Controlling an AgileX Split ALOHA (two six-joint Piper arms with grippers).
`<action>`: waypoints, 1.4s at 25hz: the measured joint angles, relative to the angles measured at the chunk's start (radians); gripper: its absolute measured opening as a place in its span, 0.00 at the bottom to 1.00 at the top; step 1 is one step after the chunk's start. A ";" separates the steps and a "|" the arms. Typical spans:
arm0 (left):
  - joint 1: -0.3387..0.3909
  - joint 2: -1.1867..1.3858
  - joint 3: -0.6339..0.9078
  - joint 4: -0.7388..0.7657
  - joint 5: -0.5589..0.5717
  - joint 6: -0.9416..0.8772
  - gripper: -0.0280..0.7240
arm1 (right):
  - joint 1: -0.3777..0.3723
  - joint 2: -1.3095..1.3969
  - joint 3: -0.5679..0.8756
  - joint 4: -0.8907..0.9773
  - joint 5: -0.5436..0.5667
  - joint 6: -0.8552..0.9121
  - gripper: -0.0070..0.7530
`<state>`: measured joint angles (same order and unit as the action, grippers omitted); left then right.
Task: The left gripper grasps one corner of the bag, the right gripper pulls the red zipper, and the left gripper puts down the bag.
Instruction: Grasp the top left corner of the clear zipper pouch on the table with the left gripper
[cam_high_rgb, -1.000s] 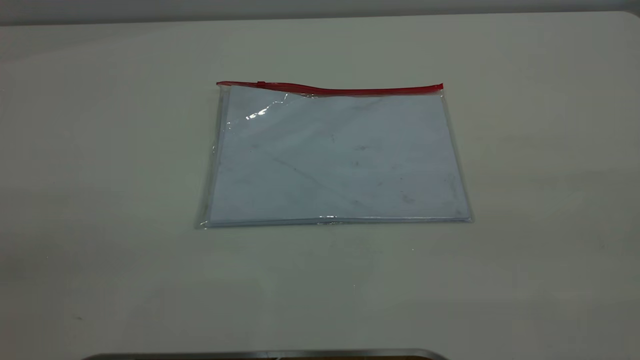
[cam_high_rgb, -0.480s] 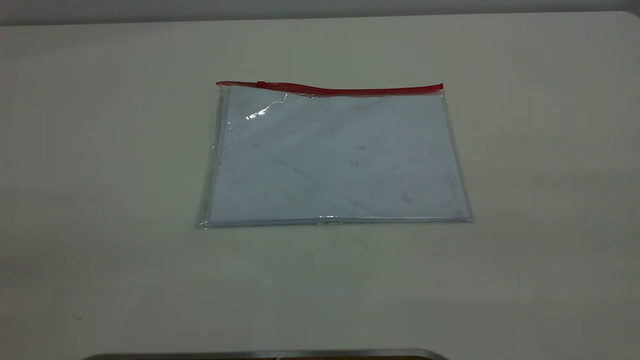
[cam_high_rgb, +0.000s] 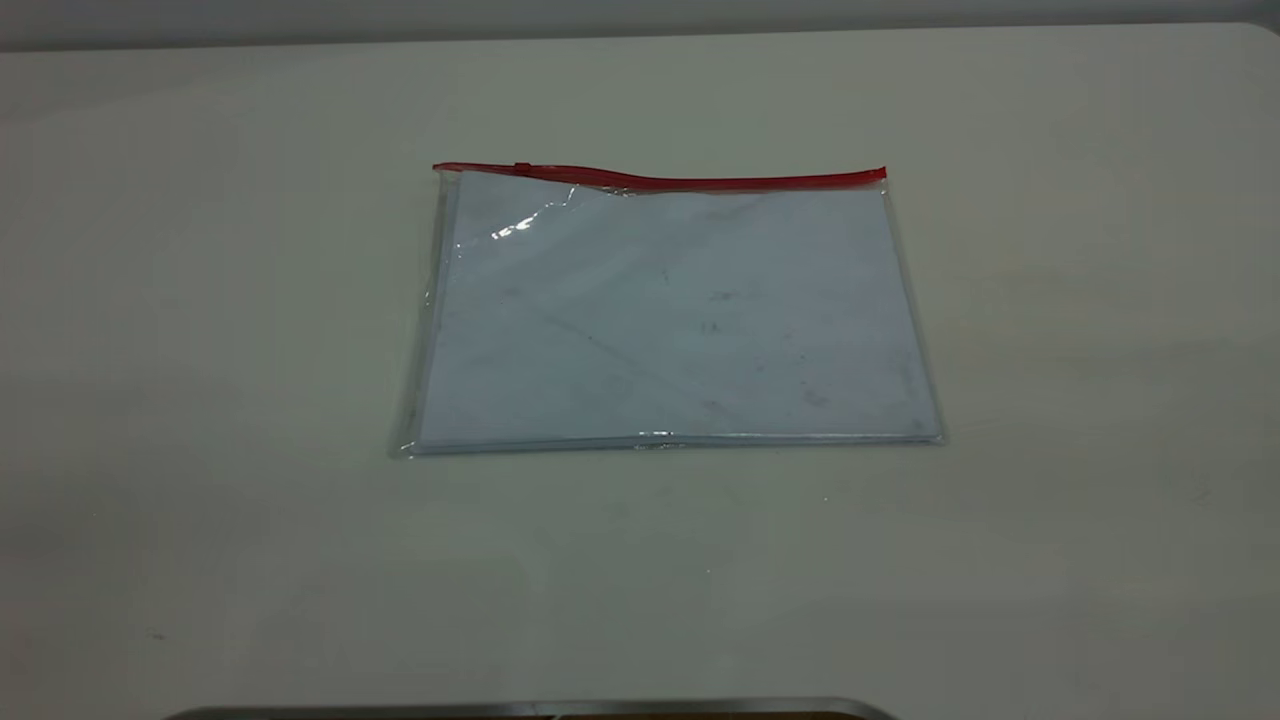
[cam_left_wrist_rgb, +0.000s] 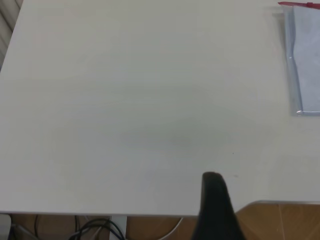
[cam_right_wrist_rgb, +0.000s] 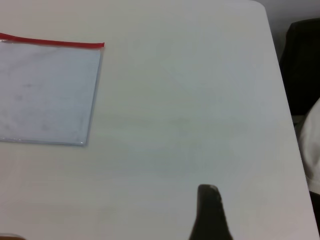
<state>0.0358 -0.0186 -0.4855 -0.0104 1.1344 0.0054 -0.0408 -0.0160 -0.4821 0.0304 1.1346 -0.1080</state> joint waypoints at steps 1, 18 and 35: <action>0.000 0.005 0.000 0.000 0.000 -0.005 0.82 | 0.000 0.000 0.000 0.000 0.000 0.000 0.77; 0.000 0.936 -0.249 -0.193 -0.429 0.010 0.82 | 0.000 0.505 -0.220 0.028 -0.153 0.013 0.77; 0.000 1.889 -0.697 -0.732 -0.620 0.654 0.82 | 0.000 1.197 -0.379 0.064 -0.514 -0.051 0.77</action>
<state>0.0358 1.8708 -1.1826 -0.7426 0.5142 0.6591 -0.0408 1.1811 -0.8609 0.0948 0.6203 -0.1586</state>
